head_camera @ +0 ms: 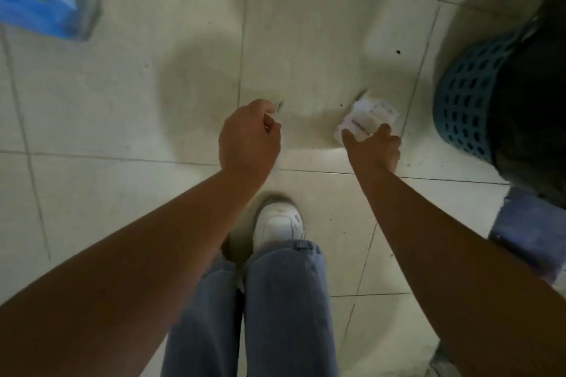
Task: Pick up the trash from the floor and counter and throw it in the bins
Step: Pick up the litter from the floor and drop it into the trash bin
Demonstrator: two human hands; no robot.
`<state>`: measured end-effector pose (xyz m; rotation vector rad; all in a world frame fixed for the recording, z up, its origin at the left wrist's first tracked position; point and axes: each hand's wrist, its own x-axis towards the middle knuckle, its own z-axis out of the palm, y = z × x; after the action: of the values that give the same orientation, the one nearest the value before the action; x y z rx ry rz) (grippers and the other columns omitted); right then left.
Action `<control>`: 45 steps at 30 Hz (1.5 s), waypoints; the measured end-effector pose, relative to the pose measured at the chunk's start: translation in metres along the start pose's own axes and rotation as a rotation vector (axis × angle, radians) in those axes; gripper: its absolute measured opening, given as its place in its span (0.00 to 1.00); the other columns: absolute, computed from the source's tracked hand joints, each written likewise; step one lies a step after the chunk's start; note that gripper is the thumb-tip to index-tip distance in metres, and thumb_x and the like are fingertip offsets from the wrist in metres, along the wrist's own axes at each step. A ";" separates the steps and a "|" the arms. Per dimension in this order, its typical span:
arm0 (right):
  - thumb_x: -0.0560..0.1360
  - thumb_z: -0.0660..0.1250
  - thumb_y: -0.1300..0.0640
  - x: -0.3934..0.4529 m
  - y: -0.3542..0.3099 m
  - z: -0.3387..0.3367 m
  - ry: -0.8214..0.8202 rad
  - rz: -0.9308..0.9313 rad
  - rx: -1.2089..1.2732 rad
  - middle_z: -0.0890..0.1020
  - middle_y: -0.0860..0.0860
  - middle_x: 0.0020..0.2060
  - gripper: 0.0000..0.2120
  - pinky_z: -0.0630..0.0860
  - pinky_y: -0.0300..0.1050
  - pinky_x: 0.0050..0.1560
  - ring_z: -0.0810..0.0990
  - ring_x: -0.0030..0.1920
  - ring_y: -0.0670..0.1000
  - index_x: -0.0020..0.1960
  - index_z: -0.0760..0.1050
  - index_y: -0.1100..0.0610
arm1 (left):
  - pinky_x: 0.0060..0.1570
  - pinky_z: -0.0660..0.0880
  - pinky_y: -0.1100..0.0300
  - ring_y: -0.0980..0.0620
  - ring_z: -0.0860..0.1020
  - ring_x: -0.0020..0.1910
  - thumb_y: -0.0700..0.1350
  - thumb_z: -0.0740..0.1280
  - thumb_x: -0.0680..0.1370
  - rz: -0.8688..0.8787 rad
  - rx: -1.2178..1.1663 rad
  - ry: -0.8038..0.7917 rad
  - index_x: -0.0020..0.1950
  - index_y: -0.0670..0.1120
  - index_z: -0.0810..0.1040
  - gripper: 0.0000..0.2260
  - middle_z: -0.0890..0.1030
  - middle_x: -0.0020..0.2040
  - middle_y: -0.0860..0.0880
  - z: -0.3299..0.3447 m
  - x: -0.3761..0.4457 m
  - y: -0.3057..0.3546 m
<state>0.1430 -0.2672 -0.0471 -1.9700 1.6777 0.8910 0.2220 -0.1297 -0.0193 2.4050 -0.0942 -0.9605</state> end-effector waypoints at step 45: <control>0.80 0.54 0.52 -0.178 0.095 -0.336 -0.050 -0.198 0.171 0.64 0.56 0.73 0.23 0.57 0.56 0.75 0.61 0.74 0.57 0.74 0.58 0.57 | 0.73 0.58 0.49 0.42 0.54 0.77 0.45 0.57 0.81 0.264 0.891 -0.216 0.76 0.48 0.57 0.24 0.57 0.77 0.43 -0.148 -0.140 0.316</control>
<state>0.1067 -0.3820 0.3263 -1.9402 1.4505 0.6949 0.2562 -0.2943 0.3169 2.9165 -1.0946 -1.2102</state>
